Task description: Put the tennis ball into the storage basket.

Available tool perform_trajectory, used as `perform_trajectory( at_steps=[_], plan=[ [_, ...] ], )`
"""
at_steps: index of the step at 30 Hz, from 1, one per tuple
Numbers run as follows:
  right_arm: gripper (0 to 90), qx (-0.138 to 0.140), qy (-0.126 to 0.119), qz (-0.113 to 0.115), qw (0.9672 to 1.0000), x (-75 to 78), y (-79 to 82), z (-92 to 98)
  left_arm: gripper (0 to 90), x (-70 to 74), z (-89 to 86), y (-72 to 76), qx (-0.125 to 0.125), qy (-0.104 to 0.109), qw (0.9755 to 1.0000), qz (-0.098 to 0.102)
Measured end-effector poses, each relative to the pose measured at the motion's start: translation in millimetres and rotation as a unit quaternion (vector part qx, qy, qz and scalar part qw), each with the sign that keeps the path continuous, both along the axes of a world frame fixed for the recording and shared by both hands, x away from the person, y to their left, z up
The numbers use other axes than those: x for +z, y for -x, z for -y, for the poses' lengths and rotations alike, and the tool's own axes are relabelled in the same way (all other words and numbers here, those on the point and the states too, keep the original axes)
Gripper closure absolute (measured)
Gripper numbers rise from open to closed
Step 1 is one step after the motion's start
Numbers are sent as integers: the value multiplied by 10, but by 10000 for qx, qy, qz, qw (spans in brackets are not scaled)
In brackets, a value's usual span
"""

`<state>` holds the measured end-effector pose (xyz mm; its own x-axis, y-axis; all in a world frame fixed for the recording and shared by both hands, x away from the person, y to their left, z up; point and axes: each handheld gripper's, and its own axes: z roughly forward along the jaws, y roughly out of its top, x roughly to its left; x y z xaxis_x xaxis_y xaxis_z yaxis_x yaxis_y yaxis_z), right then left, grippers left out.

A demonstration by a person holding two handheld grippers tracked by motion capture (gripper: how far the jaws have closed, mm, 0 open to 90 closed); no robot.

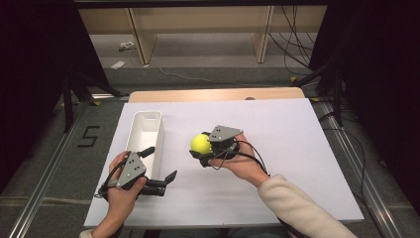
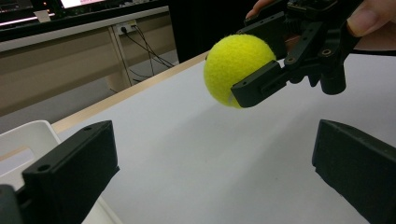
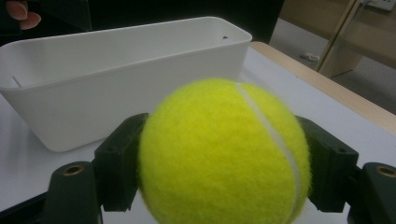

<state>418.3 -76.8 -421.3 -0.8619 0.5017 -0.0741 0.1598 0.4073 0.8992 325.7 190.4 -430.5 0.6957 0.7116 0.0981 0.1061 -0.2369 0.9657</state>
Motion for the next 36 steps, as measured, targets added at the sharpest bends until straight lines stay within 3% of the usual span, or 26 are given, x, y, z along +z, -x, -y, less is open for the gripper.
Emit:
perform_trajectory(
  at_steps=[36],
  plan=[
    [266, 86, -38, 24, 10000, 13, -9, -132, 0, 3, -3, 3, 0, 0, 10000, 3]
  ],
)
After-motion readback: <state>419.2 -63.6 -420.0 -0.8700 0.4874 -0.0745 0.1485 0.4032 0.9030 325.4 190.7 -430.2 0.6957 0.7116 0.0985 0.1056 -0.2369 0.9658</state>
